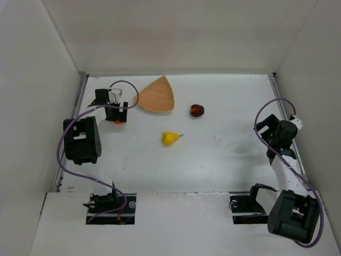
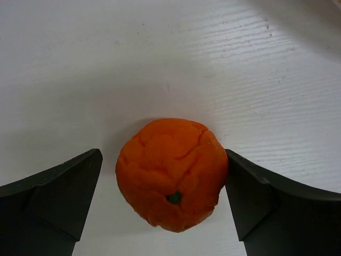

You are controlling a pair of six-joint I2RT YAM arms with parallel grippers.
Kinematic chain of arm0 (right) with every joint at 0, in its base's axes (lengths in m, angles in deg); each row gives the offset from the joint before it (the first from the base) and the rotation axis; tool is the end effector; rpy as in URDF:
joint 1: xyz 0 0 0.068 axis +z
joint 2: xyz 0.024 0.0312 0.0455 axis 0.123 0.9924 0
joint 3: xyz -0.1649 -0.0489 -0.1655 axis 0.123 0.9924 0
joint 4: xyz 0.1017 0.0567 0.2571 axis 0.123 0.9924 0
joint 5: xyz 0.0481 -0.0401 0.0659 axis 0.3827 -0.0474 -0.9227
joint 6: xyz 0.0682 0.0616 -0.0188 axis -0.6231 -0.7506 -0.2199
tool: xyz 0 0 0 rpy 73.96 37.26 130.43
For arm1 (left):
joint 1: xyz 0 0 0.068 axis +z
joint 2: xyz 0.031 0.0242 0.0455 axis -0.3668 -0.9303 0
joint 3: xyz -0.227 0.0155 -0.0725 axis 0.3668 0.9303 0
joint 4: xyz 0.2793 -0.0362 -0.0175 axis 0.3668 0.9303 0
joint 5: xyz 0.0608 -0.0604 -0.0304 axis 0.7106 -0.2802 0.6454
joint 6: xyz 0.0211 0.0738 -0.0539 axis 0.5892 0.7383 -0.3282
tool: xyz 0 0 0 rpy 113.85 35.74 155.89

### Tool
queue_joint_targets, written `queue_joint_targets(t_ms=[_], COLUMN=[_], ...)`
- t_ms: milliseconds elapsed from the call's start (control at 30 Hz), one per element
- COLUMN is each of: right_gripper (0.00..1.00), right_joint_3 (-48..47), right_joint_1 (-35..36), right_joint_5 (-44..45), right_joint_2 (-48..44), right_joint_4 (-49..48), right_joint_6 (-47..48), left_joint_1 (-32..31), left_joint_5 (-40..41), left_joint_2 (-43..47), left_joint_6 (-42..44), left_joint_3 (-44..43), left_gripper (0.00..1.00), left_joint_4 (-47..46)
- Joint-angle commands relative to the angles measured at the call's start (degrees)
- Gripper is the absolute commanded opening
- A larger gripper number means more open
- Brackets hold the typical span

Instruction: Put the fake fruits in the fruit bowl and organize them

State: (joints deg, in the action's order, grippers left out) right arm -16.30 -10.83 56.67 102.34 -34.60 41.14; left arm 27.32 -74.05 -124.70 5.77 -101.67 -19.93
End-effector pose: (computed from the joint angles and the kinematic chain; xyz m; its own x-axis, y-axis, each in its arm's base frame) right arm 0.2791 -0.0923 0.1506 -0.2374 0.5931 -0.7693 0.5107 0.7499 0.4206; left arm 0.4226 0.0288 0.0845 -0.7800 0.1043 -0.6171 0.1463 0.9891 -0.0176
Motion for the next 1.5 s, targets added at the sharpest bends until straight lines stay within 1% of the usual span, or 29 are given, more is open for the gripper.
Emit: queue_joint_targets(t_ms=[0, 133, 267, 300, 400, 500, 667, 733, 800, 933, 1000, 1033, 1067, 1100, 1133, 1167, 1333, 1400, 1467], right_gripper=[1.0, 1.0, 1.0, 1.0, 1.0, 1.0, 1.0, 1.0, 1.0, 1.0, 1.0, 1.0, 1.0, 1.0, 1.0, 1.0, 1.0, 1.0, 1.0], right_joint_3=[-0.51, -0.51, -2.08, -2.61, -3.58, -4.28, -6.65, -7.71, -8.41, -9.47, -10.34, -10.52, -10.79, -10.88, -10.96, -10.97, -10.18, -9.56, -8.6], right_joint_1=[0.18, 0.18, 0.7, 1.05, 2.11, 3.08, 4.57, 5.18, 6.06, 8.26, 9.4, 9.75, 10.11, 10.46, 10.9, 11.42, 12.92, 13.1, 13.1], right_joint_5=[-0.38, -0.11, 0.24, 0.24, 0.5, 0.59, 0.24, 0.15, 0.15, 0.06, 0.5, 0.59, 0.59, 0.42, 0.33, 0.33, 0.59, 0.59, 0.59], right_joint_2=[-1.62, -0.84, 2.5, 3.2, 5.05, 7.77, 12.17, 12.96, 12.96, 13.14, 14.28, 14.8, 15.24, 15.6, 15.77, 15.86, 14.2, 12.97, 11.65], right_joint_4=[-0.96, -1.39, -1.66, -1.75, -2.36, -3.15, -3.24, -2.72, -2.54, -2.89, -2.72, -2.63, -2.63, -2.63, -2.8, -2.89, -2.8, -2.71, -2.71], right_joint_6=[0.1, -0.08, -0.08, -0.08, -0.17, -0.34, -0.96, -1.05, -0.87, 0.18, 0.45, 0.36, 0.1, -0.16, -0.25, -0.43, -0.52, -0.26, -0.17], left_joint_1=[-0.66, -1.54, -4.52, -5.66, -9.61, -14.71, -21.13, -22.45, -23.33, -24.48, -24.74, -24.83, -24.83, -24.83, -24.92, -24.92, -24.92, -25.53, -26.41], left_joint_5=[0.54, -0.7, 0.09, 0.53, 2.37, 4.31, 5.37, 5.72, 5.81, 5.19, 5.1, 5.1, 5.1, 5.1, 5.19, 5.36, 4.49, 1.78, -3.48], left_joint_2=[1.27, 3.2, 3.56, 3.73, 4.0, 0.85, -10.13, -14.35, -16.74, -18.06, -18.06, -18.06, -17.98, -17.54, -17.01, -16.31, -8.42, -3.85, 0.72], left_joint_6=[1.1, 2.85, 3.74, 3.65, 3.73, 3.82, 3.91, 3.21, 2.86, 3.12, 3.47, 3.47, 3.47, 3.56, 3.65, 3.74, 3.03, 4.0, 5.22], left_joint_3=[-2.14, -2.58, -6.7, -7.93, -11.36, -16.98, -26.56, -29.99, -32.19, -33.26, -33.26, -33.26, -33.17, -32.91, -32.65, -32.38, -30.36, -27.91, -24.66], left_gripper=[0.9, 0.66, 0.35, 0.3, 0.29, 0.32, 0.43, 0.49, 0.52, 0.55, 0.55, 0.57, 0.66, 0.81, 0.93, 1.0, 1.0, 1.0, 1.0], left_joint_4=[-0.01, -0.62, -0.1, -0.01, -1.23, -3.43, -7.12, -7.21, -7.21, -7.74, -7.57, -7.39, -7.04, -6.78, -6.34, -5.72, -2.04, 1.03, 5.94])
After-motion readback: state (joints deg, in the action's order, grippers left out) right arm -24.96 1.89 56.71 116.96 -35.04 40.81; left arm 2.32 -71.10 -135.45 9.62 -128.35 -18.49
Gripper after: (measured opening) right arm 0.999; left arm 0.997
